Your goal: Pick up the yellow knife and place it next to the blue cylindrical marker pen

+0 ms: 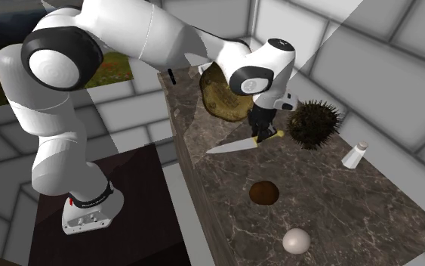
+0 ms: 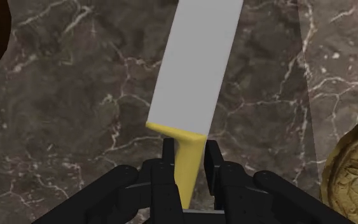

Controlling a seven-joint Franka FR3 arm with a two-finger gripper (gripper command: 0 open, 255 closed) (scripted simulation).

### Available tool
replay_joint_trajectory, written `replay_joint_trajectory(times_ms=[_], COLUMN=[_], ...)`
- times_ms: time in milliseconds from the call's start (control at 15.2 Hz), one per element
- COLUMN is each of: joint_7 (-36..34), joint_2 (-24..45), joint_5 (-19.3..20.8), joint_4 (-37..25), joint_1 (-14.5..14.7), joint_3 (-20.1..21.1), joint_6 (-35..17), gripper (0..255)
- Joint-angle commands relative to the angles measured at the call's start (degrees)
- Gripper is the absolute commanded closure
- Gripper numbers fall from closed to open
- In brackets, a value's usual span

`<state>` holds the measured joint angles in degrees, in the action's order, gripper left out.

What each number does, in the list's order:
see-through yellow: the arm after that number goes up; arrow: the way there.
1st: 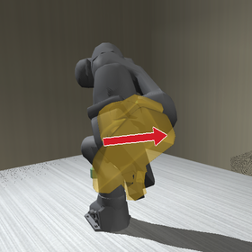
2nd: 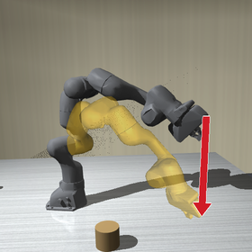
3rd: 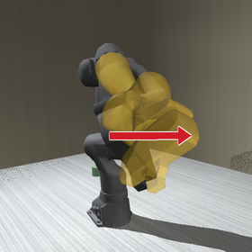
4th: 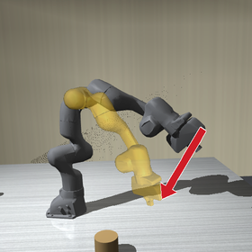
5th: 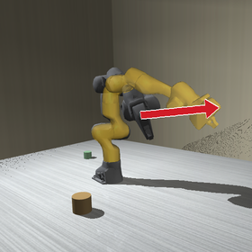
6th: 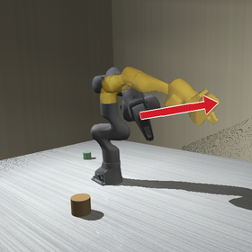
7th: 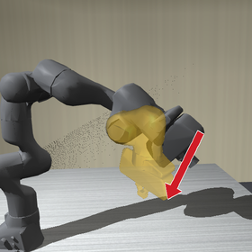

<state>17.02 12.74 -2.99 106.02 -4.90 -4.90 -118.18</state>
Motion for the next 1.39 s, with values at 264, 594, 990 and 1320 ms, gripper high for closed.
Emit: replay_joint_trajectory(times_ms=[264,594,990,1320], joint_7=[-0.21,-6.72,-14.61,-21.20], joint_2=[-1.29,-3.00,-3.40,-2.33], joint_5=[0.21,0.77,1.32,1.86], joint_4=[-2.77,-0.44,0.12,-1.28], joint_1=[0.01,3.86,8.40,12.18], joint_3=[-0.06,2.45,5.63,8.24], joint_6=[4.03,3.20,2.81,2.97], gripper=[255,255,255,255])
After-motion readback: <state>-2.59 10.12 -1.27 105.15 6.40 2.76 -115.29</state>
